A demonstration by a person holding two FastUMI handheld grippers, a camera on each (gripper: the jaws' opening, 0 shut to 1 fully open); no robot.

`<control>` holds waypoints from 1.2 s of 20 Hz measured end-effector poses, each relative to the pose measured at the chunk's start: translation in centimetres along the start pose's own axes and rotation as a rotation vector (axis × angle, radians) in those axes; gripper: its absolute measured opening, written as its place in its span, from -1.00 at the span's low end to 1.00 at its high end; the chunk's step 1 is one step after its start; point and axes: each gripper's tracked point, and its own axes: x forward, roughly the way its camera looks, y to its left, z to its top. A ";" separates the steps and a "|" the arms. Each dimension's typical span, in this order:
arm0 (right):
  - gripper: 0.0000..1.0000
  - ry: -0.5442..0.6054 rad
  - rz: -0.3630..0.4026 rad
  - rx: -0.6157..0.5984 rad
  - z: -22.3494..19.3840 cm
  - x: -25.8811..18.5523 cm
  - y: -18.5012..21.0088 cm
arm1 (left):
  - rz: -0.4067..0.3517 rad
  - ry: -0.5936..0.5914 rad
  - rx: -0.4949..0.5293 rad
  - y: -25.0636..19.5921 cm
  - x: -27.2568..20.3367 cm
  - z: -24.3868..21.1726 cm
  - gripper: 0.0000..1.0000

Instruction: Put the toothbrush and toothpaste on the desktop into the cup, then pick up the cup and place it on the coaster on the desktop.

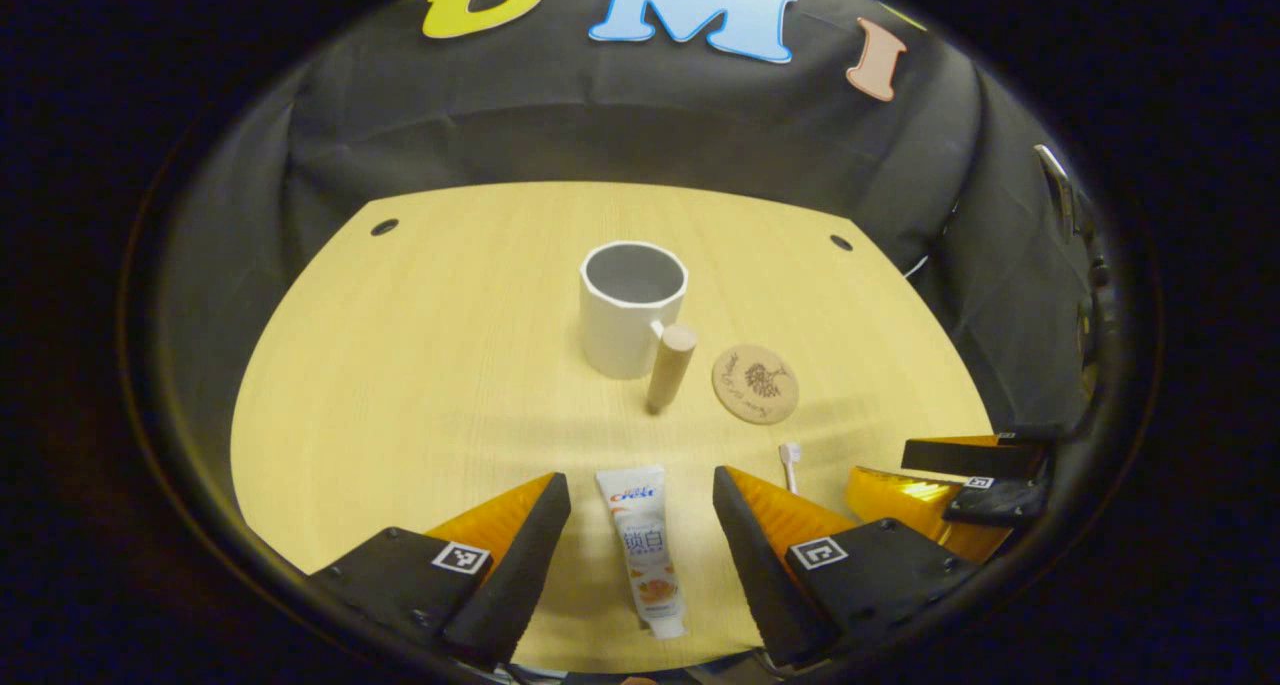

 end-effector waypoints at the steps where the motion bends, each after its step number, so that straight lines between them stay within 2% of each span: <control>1: 0.82 0.024 0.003 -0.001 -0.5 0.4 0.1 | 0.007 0.042 -0.009 -0.3 0.1 -0.8 0.87; 5: 0.82 0.107 0.008 -0.014 -2.1 1.7 0.5 | 0.017 0.180 -0.050 -1.2 0.1 -2.8 0.89; 13: 0.82 0.271 -0.008 -0.044 -4.6 4.2 0.9 | 0.005 0.323 -0.063 -0.8 2.3 -5.6 0.89; 20: 0.56 0.338 -0.021 -0.050 -5.7 6.0 0.8 | 0.010 0.367 -0.041 -0.8 3.4 -6.2 0.89; 22: 0.64 0.352 -0.031 -0.055 -6.0 6.2 0.6 | 0.015 0.369 -0.024 -0.8 3.6 -6.2 0.89; 24: 0.40 0.344 -0.036 -0.055 -5.8 6.4 0.5 | 0.029 0.368 -0.005 -0.6 3.8 -6.3 0.66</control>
